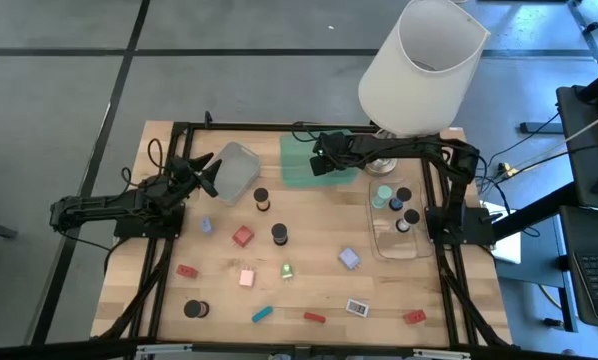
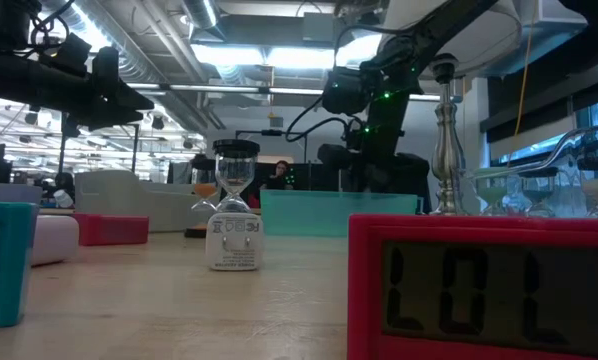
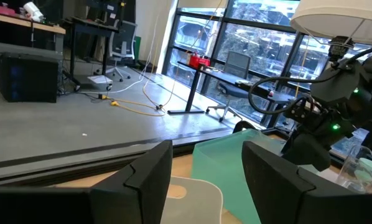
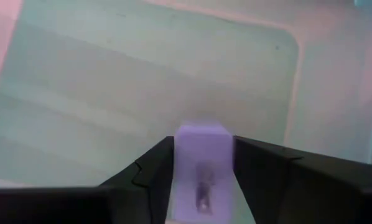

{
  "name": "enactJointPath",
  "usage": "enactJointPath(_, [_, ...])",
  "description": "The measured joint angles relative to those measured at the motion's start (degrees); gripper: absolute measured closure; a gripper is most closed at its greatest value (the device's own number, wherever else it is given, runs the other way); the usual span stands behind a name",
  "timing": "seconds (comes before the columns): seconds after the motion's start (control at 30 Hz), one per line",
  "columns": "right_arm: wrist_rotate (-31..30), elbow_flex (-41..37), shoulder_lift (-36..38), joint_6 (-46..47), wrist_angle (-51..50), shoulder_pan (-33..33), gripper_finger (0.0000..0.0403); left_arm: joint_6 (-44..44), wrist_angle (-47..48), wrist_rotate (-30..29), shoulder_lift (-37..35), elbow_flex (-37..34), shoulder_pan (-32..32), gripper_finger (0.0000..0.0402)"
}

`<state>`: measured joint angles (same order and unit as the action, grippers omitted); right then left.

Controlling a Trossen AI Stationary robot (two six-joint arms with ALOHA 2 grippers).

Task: Pick & Place Office items
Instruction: Put the middle purple charger adapter into the green bin, then put the right purple charger adapter into the green bin

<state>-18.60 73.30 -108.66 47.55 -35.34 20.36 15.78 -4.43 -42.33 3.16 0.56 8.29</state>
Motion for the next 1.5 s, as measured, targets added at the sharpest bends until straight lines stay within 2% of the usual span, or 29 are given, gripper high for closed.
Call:
enactJointPath(0.33, [0.09,0.9,0.51,-1.58,-0.63,0.0,0.0212,0.0,0.0,0.0,0.0,0.0,-0.01,0.021])
enactJointPath(0.57, [-1.05,3.13,6.64,-2.25,-2.98,-2.13,0.0206,0.0,0.0,0.0,-0.01,0.0,-0.01,0.0212])
enactJointPath(0.77, [-4.32,3.17,11.52,1.3,-10.72,-10.73,0.0206,0.0,-0.02,0.0,-0.02,0.01,-0.01,0.021])
enactJointPath(0.87, [-3.9,3.17,12.33,1.5,-13.97,-15.96,0.0206,0.01,-0.02,0.0,-0.02,0.01,-0.01,0.0212])
enactJointPath(0.97, [-1.44,3.14,12.3,2.13,-17.39,-20.65,0.0206,0.0,-0.02,0.0,-0.02,0.0,0.0,0.0211])
enactJointPath(1.17, [1.91,3.1,12.3,9.03,-22.17,-28.46,0.0206,0.0,0.04,0.0,-0.02,0.02,-0.02,0.0211])
enactJointPath(1.37, [8.81,3.1,11.55,6.76,-22.13,-33.31,0.0206,0.01,0.02,0.0,-0.02,0.02,-0.02,0.0211])
enactJointPath(1.5, [9.89,3.07,9.95,4.67,-22.1,-36.08,0.0201,0.01,0.02,0.0,-0.02,0.01,-0.02,0.021])
